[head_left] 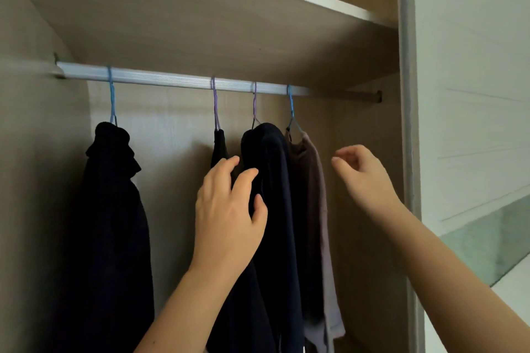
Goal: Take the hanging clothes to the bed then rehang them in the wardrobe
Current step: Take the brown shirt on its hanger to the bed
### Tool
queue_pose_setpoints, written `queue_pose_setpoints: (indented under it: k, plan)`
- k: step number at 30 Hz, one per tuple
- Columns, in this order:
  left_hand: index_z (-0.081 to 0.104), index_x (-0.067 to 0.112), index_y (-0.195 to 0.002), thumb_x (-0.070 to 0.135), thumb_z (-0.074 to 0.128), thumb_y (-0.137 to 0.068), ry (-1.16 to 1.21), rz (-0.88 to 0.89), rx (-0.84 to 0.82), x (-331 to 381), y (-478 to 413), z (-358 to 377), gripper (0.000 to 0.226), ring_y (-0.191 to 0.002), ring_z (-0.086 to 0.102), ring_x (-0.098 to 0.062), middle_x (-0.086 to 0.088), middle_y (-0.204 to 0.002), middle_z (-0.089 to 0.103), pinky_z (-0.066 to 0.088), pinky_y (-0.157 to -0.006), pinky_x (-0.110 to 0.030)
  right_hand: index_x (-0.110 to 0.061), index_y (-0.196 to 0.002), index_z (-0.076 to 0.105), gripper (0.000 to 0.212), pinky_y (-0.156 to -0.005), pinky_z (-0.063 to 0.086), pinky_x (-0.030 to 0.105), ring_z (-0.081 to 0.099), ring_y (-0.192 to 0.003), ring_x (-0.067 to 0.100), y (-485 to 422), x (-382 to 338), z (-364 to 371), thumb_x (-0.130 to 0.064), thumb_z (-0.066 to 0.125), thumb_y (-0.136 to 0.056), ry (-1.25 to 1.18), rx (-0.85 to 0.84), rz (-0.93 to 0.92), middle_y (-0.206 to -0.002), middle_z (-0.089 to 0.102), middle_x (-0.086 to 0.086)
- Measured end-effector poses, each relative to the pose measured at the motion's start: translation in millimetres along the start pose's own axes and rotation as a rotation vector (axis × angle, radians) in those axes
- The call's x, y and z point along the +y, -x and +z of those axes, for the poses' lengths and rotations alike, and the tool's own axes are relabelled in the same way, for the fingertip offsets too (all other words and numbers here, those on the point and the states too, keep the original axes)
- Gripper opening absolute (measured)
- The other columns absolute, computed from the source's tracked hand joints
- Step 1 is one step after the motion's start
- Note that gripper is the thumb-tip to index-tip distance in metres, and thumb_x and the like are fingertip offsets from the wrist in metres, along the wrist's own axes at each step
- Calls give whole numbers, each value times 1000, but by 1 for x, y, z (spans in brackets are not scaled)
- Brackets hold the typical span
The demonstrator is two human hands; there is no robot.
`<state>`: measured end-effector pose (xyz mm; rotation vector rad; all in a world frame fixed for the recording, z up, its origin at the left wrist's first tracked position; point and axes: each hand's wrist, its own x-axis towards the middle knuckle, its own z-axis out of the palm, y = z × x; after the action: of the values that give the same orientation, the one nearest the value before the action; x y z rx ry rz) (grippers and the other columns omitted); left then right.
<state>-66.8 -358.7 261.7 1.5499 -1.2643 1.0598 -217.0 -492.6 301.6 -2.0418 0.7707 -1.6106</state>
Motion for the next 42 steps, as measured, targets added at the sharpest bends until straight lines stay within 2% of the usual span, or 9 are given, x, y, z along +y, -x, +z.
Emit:
queue_pose_setpoints:
  k: [6,13,17,19,23,31,35,39,42]
  plan:
    - [61,10,-115,11,70,-73,-81,-3,-11,-13,-21,14,44,-118,52,-39,-18,-126,55,46,-90,-52,-3,-122,48,49,-84,40,30,52,-114,29,-59,-9,41,-37,54,-87,241,-128,88,-124,55,15]
    - [65,9,-107,6,68,-74,-15,-44,4,-28,-30,26,33,-109,58,-33,-15,-124,57,49,-84,-44,3,-108,59,27,-71,41,29,57,-105,36,-111,13,38,-11,50,-86,498,-195,180,-114,61,22]
    - [66,7,-104,5,60,-80,43,-46,76,-32,-33,35,25,-107,59,-31,-13,-121,58,47,-85,-40,5,-109,56,30,-75,40,31,55,-109,37,-122,26,41,-17,48,-90,547,-186,192,-118,59,24]
    - [66,7,-102,12,47,-83,52,-37,93,-35,-33,39,28,-106,60,-30,-12,-120,59,48,-83,-39,3,-111,55,32,-83,44,36,54,-110,39,-124,32,49,-21,45,-93,556,-163,170,-119,58,23]
    - [67,6,-100,21,34,-81,72,-16,84,-40,-36,44,41,-104,61,-29,-11,-119,60,50,-82,-38,-4,-105,58,27,-75,41,34,56,-104,38,-127,41,46,-23,42,-94,571,-79,93,-111,61,20]
    - [68,7,-97,22,34,-81,73,26,97,-43,-42,47,40,-99,62,-29,-10,-114,61,50,-80,-39,-6,-106,61,26,-76,41,32,58,-99,34,-131,17,6,-22,45,-94,515,62,-68,-107,64,17]
    - [68,10,-96,16,46,-79,49,21,80,-42,-42,45,29,-102,60,-30,-10,-113,62,50,-81,-42,-5,-104,62,26,-75,41,32,59,-97,33,-117,13,-10,-22,45,-94,541,92,-122,-104,66,17]
    - [67,12,-99,23,41,-80,72,50,101,-39,-44,39,34,-110,44,-19,-10,-115,60,47,-86,-46,-4,-102,63,25,-71,32,25,58,-91,31,-91,8,-28,-21,46,-94,562,146,-147,-100,66,17]
    - [67,11,-99,16,49,-77,112,86,142,-29,-41,34,29,-111,42,-19,-11,-114,61,46,-87,-47,-4,-96,63,23,-70,32,26,57,-87,32,-68,-3,-44,-20,47,-93,587,180,-163,-96,66,18]
